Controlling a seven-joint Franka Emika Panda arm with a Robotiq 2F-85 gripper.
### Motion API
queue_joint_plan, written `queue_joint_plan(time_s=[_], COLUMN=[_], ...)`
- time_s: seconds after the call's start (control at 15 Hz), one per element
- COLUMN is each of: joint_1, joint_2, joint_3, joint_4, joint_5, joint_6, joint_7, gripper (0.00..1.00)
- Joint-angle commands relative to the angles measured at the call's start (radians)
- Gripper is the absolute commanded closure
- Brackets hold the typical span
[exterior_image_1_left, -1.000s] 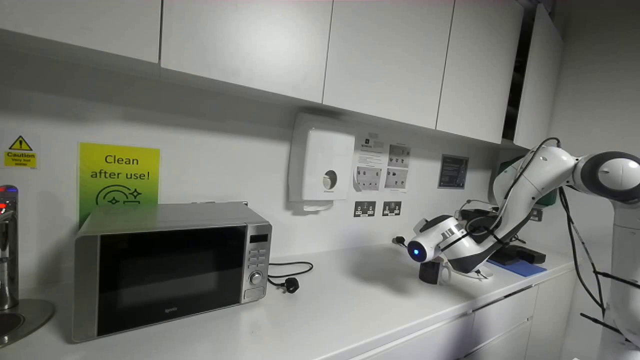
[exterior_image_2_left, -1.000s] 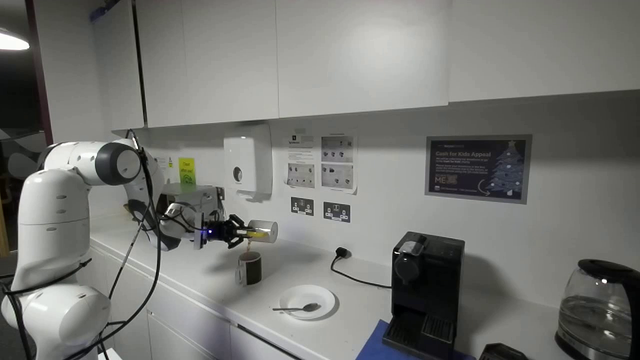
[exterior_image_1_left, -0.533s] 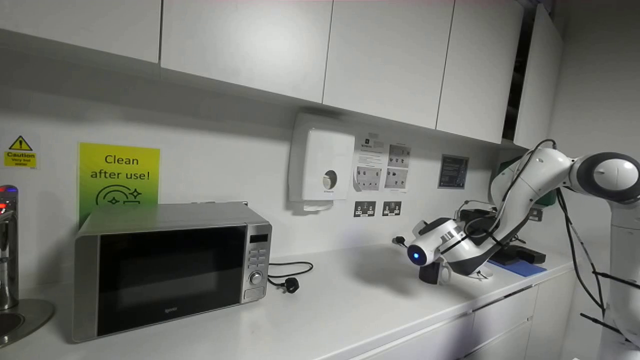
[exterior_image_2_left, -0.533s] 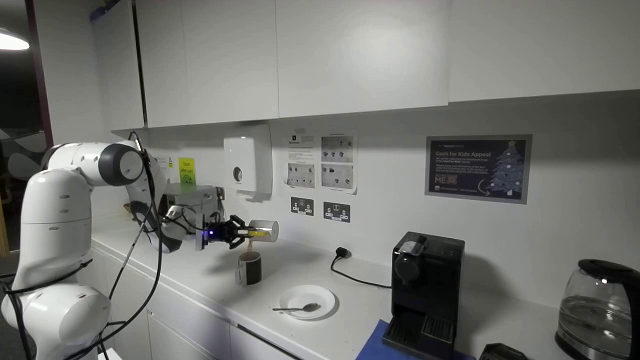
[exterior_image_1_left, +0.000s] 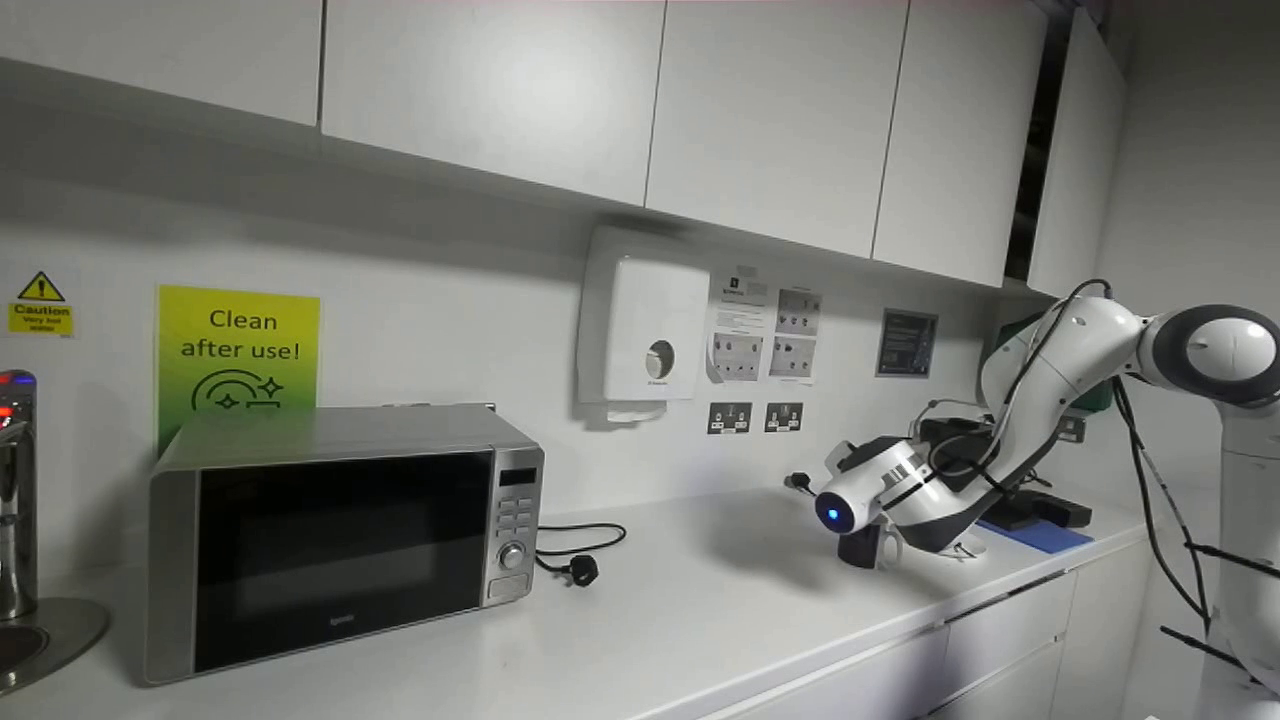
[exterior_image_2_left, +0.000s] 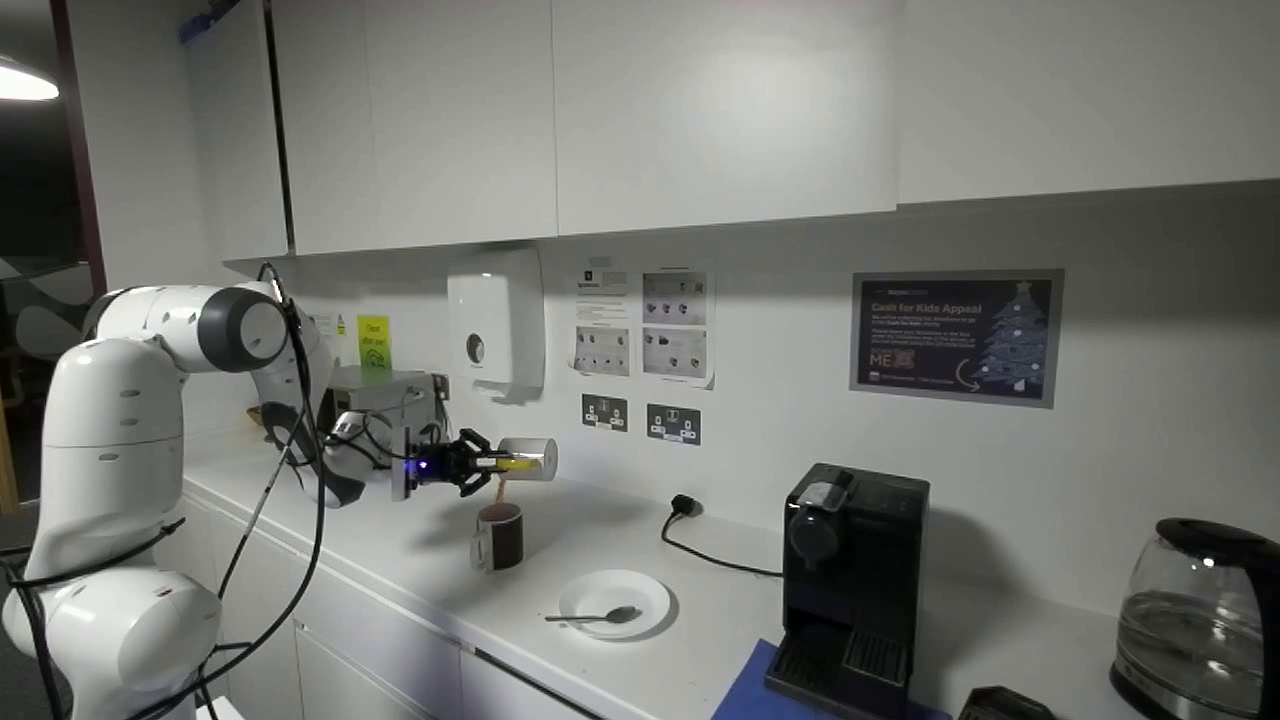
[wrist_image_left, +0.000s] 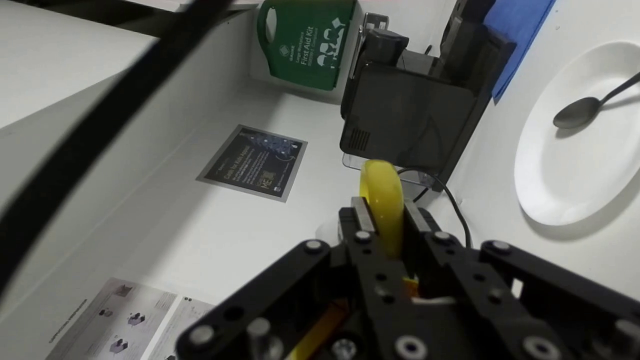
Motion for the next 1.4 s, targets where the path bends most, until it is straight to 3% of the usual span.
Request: queue_joint_plan(time_s=[0.0, 1.33], joint_1=[0.007, 0.006], joint_2=[-0.014, -0.013], joint_3=[-0.001, 0.0], joint_4=[-0.027, -0.044], joint_5=[-0.051, -0.075], joint_6=[-0.064, -0.097], joint_7=[0.039, 0.064], gripper=[0.96, 0.96])
